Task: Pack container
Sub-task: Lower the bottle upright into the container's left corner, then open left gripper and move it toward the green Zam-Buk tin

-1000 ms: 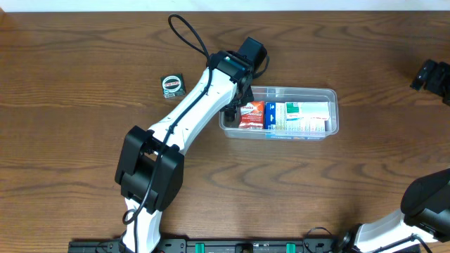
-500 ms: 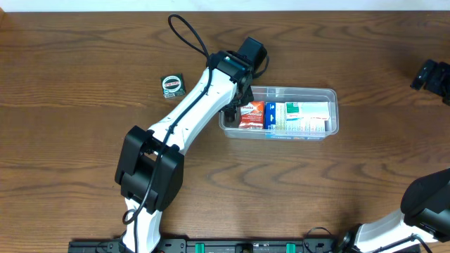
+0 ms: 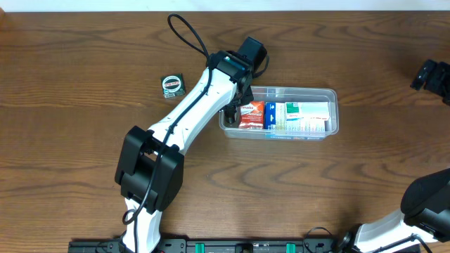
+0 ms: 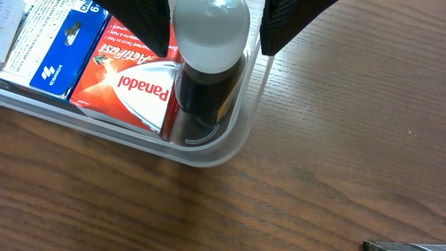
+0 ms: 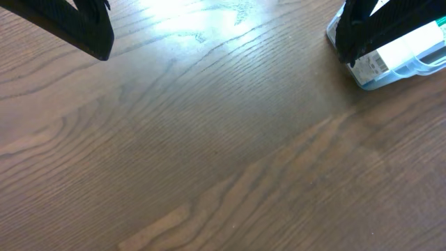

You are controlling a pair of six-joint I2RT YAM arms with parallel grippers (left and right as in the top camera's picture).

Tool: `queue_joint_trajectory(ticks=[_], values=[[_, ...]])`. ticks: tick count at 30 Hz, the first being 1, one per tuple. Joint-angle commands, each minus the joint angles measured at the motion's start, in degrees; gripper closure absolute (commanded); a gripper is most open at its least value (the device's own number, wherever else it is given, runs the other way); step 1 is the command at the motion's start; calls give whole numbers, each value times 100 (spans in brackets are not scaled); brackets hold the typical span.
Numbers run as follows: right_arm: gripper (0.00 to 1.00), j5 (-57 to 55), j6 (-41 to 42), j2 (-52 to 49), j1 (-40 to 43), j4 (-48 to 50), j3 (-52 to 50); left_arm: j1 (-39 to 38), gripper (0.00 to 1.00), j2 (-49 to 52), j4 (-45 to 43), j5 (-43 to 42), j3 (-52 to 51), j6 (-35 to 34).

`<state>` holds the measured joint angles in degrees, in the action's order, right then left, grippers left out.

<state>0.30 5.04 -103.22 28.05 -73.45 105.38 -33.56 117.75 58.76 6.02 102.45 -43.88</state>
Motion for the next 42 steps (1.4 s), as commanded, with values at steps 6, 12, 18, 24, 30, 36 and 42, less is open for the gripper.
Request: queue_joint_trajectory(ticks=[6,12,18,24,30,36,42], values=[[1,15,70,90,17,-2,72,-7,56,-11,-96,68,-33,39],[1,15,70,90,17,-2,72,-4,51,-59,-293,68,-28,164],[1,15,68,90,17,-2,72,55,44,-177,-339,70,179,750],[1,15,68,90,17,-2,72,236,42,-540,-361,111,251,831],[1,15,68,90,17,-2,72,678,38,-885,-313,420,251,1480],[1,15,70,90,17,-2,72,1281,28,-881,-317,704,240,1864],[1,15,68,90,17,-2,72,1954,15,-876,-393,708,238,1858]])
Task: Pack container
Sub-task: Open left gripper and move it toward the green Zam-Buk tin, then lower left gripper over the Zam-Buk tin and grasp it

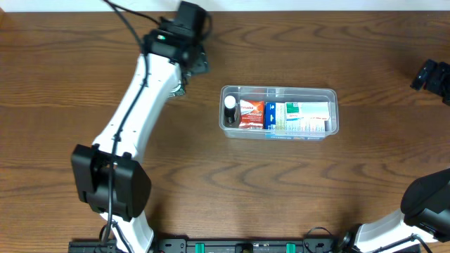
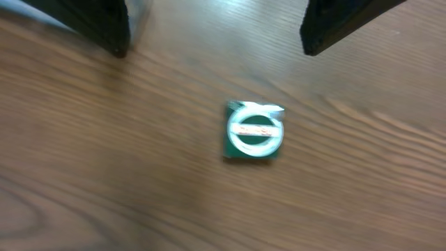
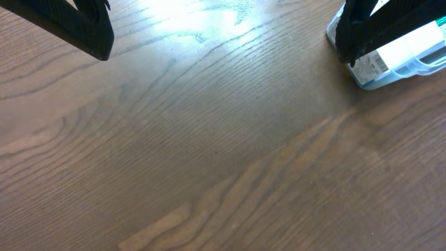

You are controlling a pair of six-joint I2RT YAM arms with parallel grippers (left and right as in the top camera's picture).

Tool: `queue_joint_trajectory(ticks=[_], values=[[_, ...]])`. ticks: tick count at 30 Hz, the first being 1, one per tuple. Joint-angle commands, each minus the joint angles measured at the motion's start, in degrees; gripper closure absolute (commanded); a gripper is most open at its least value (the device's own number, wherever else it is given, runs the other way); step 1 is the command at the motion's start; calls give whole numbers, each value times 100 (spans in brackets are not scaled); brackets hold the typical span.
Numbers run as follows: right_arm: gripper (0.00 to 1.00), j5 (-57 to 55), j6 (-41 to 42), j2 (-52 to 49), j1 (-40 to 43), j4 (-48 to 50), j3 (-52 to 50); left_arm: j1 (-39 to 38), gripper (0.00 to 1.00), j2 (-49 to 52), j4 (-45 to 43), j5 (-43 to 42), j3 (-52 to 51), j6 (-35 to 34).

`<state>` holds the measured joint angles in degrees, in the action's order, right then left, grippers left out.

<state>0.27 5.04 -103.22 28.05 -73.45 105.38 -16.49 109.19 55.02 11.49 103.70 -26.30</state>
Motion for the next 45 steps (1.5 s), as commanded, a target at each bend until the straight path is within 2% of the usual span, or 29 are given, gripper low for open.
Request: queue_joint_trajectory(ticks=[1,5,15,21,26,32,40,45], values=[[1,17,68,90,17,-2,72,343,13,-20,-37,160,109,101],[1,17,68,90,17,-2,72,586,1,-4,-170,116,20,103],[1,17,68,90,17,-2,72,651,2,599,-715,96,-116,444],[1,17,68,90,17,-2,72,651,2,1209,-979,94,-116,1174],[1,17,68,90,17,-2,72,651,2,1641,-1086,-79,-116,1410],[1,17,68,90,17,-2,72,656,2,2046,-1102,-116,-116,1405],[1,17,68,90,17,-2,72,713,2,2339,-1191,-660,-116,1397],[1,17,68,90,17,-2,72,809,2,2347,-1134,-664,-116,951]])
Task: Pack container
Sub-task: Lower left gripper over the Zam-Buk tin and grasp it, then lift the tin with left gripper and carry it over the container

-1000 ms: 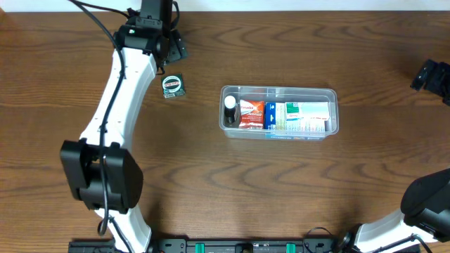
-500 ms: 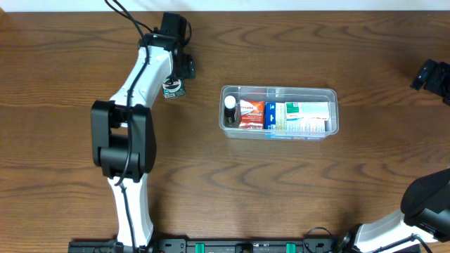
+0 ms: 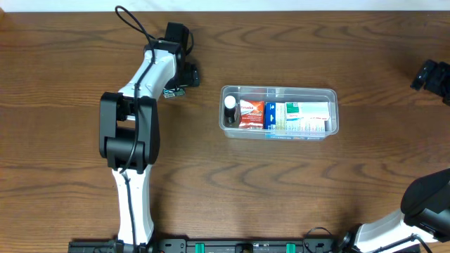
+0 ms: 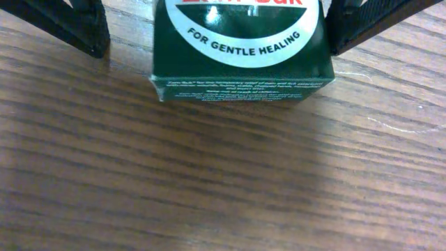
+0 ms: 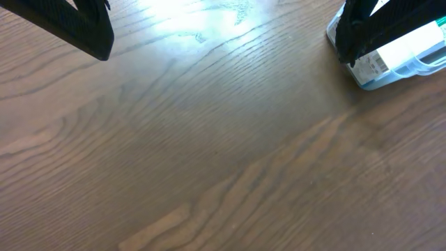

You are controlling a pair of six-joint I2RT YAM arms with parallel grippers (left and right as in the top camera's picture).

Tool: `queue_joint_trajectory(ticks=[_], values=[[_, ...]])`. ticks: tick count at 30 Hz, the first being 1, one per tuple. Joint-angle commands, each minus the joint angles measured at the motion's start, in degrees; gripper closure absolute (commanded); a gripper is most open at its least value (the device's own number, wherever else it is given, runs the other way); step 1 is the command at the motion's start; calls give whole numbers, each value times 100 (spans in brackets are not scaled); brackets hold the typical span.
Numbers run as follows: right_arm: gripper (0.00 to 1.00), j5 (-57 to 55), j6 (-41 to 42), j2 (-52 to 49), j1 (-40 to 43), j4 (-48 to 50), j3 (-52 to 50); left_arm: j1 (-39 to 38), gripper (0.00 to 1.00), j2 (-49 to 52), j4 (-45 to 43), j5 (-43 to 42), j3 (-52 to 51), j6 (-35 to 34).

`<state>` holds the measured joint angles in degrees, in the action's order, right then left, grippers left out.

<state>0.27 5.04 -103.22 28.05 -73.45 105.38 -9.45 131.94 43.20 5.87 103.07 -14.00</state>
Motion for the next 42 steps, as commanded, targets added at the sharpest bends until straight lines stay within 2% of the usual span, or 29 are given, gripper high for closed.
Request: queue_joint_trajectory(ticks=[1,7,10,16,26,29,42], values=[[1,17,70,90,17,-2,72,129,2,72,83,-103,-52,-413],[1,17,68,90,17,-2,72,177,0,72,219,-120,-52,-883],[1,15,68,90,17,-2,72,177,4,72,219,-122,-52,-883],[1,17,70,90,17,-2,72,177,30,72,240,-144,-52,-881],[1,17,68,90,17,-2,72,177,39,-122,304,-138,-50,-879],[1,17,68,90,17,-2,72,177,43,-389,372,-138,-50,-881],[1,17,68,90,17,-2,72,76,45,-1987,813,-142,-50,-890]])
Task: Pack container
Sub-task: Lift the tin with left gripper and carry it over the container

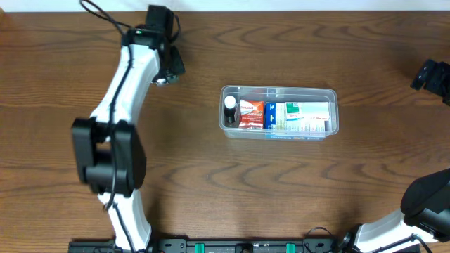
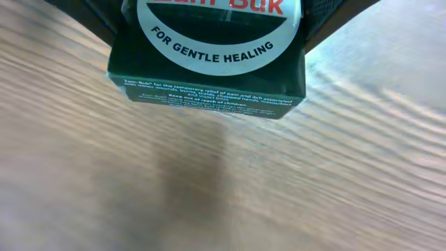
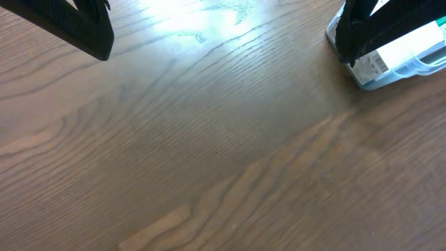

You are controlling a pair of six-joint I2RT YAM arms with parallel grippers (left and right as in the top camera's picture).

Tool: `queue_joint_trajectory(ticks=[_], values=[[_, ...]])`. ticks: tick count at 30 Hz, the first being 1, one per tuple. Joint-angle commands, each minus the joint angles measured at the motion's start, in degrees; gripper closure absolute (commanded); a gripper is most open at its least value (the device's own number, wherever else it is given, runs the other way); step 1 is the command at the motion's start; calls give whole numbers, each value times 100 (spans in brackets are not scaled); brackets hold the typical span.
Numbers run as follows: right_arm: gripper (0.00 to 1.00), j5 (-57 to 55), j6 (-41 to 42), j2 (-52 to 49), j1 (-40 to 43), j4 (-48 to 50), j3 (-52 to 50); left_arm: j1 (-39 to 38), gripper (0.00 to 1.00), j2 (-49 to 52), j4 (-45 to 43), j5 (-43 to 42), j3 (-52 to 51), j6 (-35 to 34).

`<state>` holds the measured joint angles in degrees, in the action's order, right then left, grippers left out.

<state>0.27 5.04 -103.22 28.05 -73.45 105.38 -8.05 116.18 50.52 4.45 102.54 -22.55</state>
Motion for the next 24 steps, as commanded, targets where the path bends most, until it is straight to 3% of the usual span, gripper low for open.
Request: queue_joint_trajectory(ticks=[1,12,24], values=[[1,17,68,90,17,-2,72,-111,45,-555,114,0,9,-33],[1,17,68,90,17,-2,72,-1303,49,-1781,601,0,275,-221],[1,17,70,90,17,-2,72,-3241,49,-1718,236,4,275,-326]])
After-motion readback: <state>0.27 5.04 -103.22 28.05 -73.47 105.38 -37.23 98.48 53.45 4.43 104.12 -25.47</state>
